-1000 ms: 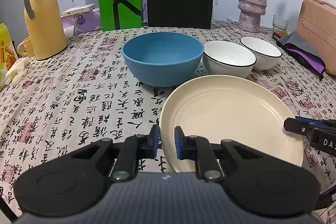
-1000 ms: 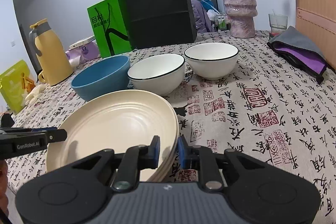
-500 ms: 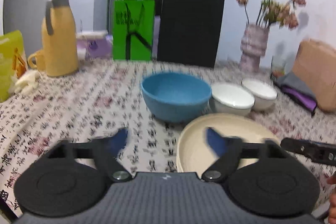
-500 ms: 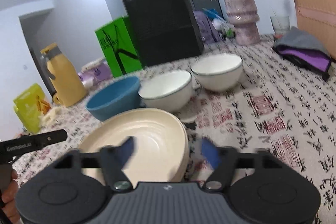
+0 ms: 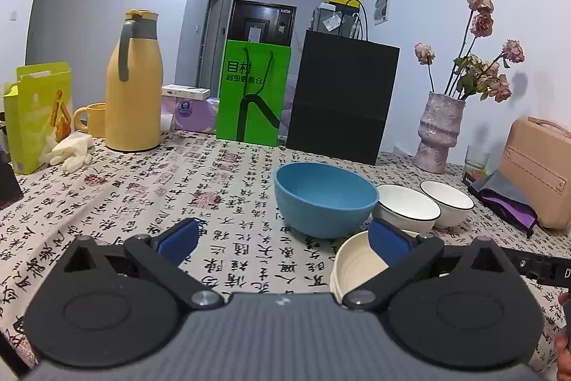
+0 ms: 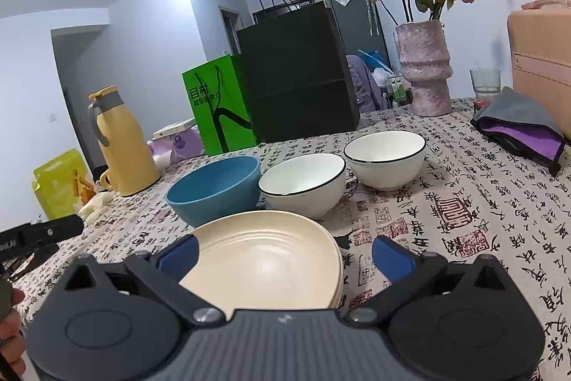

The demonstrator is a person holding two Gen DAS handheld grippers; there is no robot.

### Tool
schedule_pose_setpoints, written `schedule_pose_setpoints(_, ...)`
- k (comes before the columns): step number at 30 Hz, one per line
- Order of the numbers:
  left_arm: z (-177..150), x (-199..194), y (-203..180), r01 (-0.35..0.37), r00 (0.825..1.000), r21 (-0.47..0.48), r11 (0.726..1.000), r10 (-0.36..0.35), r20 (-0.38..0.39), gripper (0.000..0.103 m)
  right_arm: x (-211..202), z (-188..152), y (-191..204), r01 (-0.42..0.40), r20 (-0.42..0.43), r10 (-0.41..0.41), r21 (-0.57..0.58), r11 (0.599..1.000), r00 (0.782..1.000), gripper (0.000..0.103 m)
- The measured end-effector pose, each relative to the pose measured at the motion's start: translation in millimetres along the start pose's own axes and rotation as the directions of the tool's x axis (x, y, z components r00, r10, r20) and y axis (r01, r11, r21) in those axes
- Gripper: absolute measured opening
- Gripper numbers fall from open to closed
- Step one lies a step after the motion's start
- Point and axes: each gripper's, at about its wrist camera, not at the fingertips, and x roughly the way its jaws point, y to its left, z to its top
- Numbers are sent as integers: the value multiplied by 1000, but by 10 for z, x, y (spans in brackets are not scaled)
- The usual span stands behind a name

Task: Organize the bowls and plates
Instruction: 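Pull both open grippers back up from the plate stack, then move both open grippers toward the rim of the blue bowl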

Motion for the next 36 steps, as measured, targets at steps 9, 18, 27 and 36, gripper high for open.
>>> schedule_pose_setpoints(9, 28, -126, 115, 3, 1000, -9, 1000, -3, 21, 103, -63, 17, 115, -4, 13, 4, -8, 1000, 1000, 103)
schedule_pose_setpoints(18, 63, -318, 203, -2, 999, -6, 1000, 3, 47, 103, -157, 28, 243, -14, 22, 14, -14, 1000, 1000, 103)
schedule_pose_setpoints(27, 141, -553, 291, -16, 996, -2, 1000, 16, 83, 103, -268, 70, 358, -31, 41, 31, -9, 999, 999, 103)
schedule_pose_setpoints(36, 265, -623, 422, -33, 993, -32, 999, 37, 110, 103, -264, 184, 455, -43, 53, 45, -27, 999, 998, 103)
